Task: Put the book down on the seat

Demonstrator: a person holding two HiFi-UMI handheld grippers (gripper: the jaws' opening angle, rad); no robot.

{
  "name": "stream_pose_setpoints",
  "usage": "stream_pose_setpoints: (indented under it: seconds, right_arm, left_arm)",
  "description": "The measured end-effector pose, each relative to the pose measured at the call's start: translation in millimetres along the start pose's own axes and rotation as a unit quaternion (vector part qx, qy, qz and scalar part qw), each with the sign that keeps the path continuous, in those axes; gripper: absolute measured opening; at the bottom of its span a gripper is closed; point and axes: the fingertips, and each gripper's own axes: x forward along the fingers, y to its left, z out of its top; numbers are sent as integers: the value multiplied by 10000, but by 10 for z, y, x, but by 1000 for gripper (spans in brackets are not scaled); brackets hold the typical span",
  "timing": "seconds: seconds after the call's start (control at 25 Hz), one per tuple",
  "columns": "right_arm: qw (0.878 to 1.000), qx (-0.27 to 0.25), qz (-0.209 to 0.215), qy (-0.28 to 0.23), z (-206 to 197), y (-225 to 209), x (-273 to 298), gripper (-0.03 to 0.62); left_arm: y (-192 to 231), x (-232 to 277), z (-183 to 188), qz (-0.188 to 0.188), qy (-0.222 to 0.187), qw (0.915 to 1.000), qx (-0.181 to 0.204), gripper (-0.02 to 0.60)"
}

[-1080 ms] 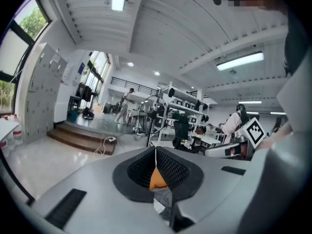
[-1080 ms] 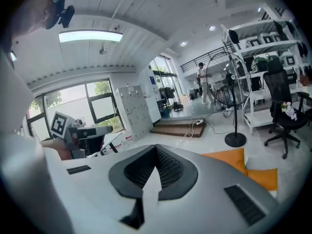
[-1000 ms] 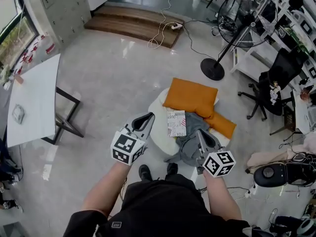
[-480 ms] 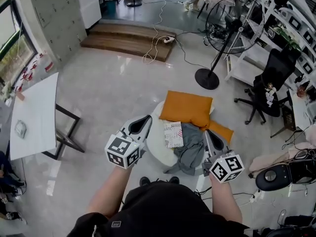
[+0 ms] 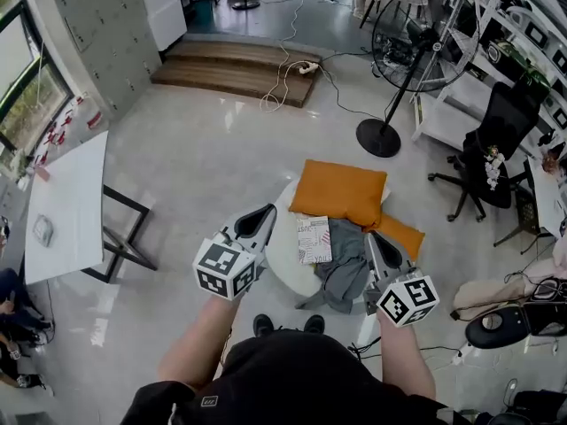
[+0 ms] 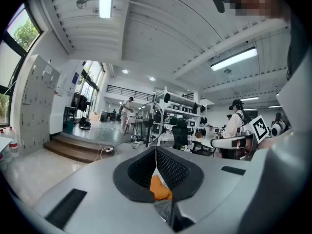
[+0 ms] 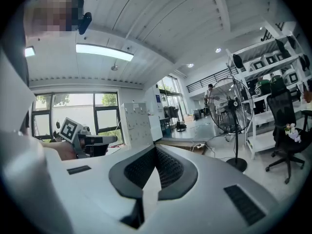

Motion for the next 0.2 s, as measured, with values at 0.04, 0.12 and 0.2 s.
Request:
stream_pose_setpoints:
  seconds: [0.04, 0.12, 0.2]
  right_arm:
    - [10000, 17, 16, 1, -4, -10, -5, 12]
    - [10000, 19, 57, 14, -12, -6, -12, 12]
    - [10000, 6, 95, 28, -15, 5, -17, 12]
  left_arm:
    - [-16, 9, 2, 0, 15, 10000, 21, 3]
    - [-41, 12, 4, 6, 34, 10000, 56, 3]
    - [-55, 10, 4, 22, 47, 10000, 75, 3]
